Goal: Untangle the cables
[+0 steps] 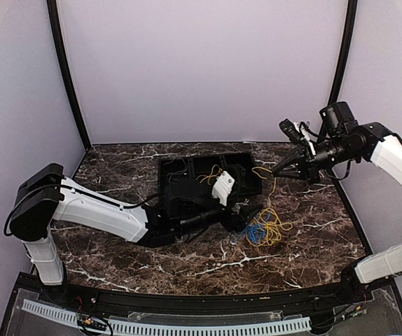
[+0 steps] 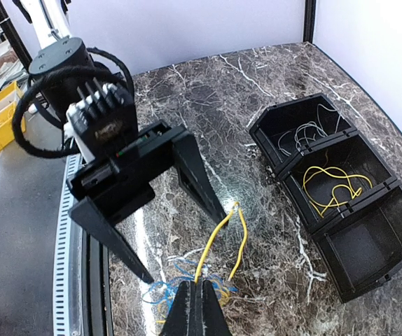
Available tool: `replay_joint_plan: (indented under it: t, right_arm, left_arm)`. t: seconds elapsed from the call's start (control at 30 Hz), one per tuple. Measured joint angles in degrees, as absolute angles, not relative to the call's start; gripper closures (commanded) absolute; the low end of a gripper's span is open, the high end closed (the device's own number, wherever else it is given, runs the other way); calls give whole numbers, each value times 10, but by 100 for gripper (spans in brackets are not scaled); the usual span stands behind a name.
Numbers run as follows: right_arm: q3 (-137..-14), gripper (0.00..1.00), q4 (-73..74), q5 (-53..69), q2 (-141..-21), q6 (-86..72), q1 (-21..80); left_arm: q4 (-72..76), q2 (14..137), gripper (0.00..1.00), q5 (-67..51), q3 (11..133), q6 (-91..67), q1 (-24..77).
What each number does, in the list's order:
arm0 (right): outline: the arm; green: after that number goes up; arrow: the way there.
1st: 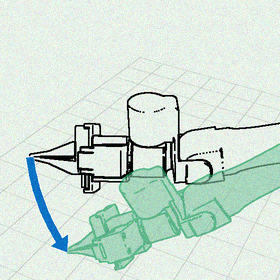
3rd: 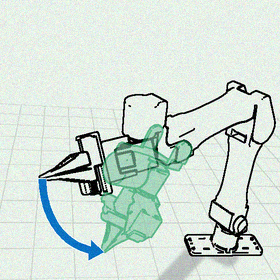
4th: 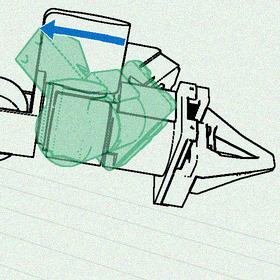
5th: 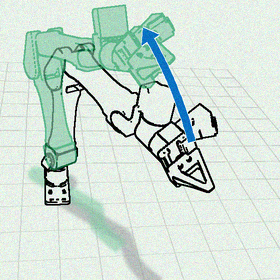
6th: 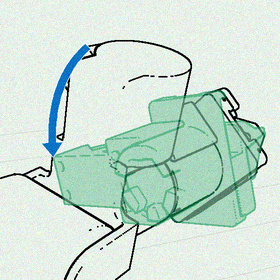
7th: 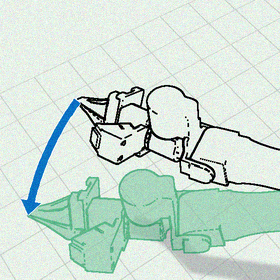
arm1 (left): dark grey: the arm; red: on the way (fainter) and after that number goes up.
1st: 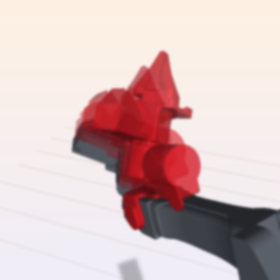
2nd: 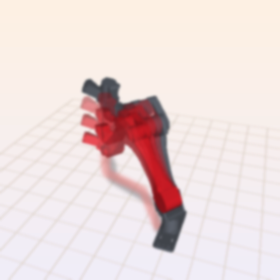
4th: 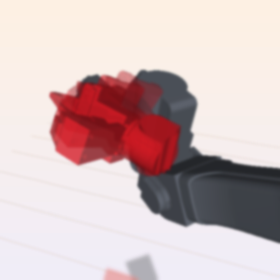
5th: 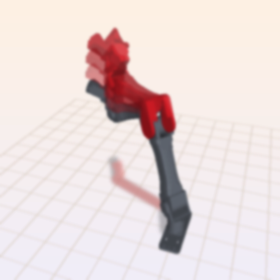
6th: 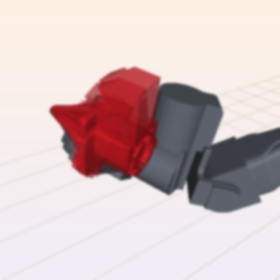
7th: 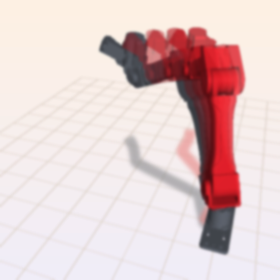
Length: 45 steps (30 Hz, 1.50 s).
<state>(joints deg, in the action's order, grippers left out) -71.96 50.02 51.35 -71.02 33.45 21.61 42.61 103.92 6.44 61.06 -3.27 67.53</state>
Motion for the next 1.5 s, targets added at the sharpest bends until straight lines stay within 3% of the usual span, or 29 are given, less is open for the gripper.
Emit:
replay_joint_plan:
  t: [0.17, 0.5, 0.87, 1.07, 1.3, 1.43, 1.5]
  right_arm:
    - [-745, 100, 509, 534, -711, 336, 223]
    - [-801, 100, 513, 572, -718, 325, 227]
    - [-990, 100, 505, 623, -756, 287, 224]
    - [-1106, 100, 492, 651, -797, 260, 195]
    - [-1145, 100, 458, 686, -807, 217, 175]
    - [-1112, 100, 421, 689, -797, 196, 175]
    - [-1047, 100, 383, 683, -773, 181, 175]
  left_arm:
    - [500, 1100, 29, 66, 652, -18, 690]
    - [562, 1186, 72, 34, 679, -13, 690]
    - [556, 1225, 99, -2, 651, -32, 690]
    - [552, 1217, 100, -2, 582, -51, 690]
    - [511, 1173, 100, 10, 514, -69, 690]
    - [495, 1110, 87, 22, 459, -84, 692]
    - [489, 1072, 75, 31, 431, -90, 697]
